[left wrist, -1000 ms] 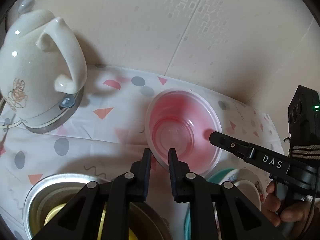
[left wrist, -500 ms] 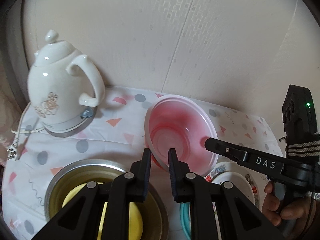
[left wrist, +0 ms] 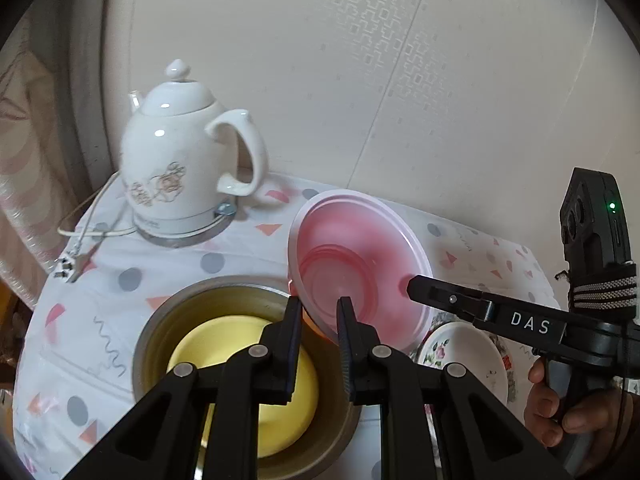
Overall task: Organize plates and bowls
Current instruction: 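Lift the pink-and-red bowl with both grippers and carry it over the steel bowl, then lower the pink-and-red bowl into the yellow bowl and open both grippers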
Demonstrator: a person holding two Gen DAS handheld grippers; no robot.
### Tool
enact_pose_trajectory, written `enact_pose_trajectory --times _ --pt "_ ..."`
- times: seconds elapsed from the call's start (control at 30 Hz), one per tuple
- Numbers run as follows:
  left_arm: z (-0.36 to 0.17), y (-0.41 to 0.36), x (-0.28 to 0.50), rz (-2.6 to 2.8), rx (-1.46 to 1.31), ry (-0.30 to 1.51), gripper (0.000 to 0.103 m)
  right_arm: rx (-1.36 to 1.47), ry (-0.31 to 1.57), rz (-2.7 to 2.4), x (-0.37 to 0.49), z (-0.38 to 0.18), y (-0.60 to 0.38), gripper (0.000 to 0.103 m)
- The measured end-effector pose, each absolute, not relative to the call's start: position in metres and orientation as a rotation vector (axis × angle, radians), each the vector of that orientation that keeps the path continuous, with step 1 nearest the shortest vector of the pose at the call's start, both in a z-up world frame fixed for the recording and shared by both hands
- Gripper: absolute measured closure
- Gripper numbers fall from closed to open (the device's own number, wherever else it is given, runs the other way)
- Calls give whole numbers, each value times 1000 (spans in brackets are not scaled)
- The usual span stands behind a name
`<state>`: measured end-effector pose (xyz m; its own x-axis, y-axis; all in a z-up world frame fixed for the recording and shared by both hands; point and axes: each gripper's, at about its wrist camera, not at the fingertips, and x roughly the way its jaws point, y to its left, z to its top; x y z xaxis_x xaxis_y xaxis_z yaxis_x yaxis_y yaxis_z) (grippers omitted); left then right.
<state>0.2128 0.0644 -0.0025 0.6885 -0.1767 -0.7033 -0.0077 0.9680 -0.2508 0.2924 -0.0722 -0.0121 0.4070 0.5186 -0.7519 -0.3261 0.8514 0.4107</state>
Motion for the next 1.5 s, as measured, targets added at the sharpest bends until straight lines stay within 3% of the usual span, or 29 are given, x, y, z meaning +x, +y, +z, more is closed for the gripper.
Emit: enact_pose_trajectory --times 1.0,1.5 --pt "-2 142 123 18 -435 778 86 91 1088 813 240 -13 -2 89" --pt "-39 133 138 24 -447 884 86 82 1183 762 245 -42 -9 88"
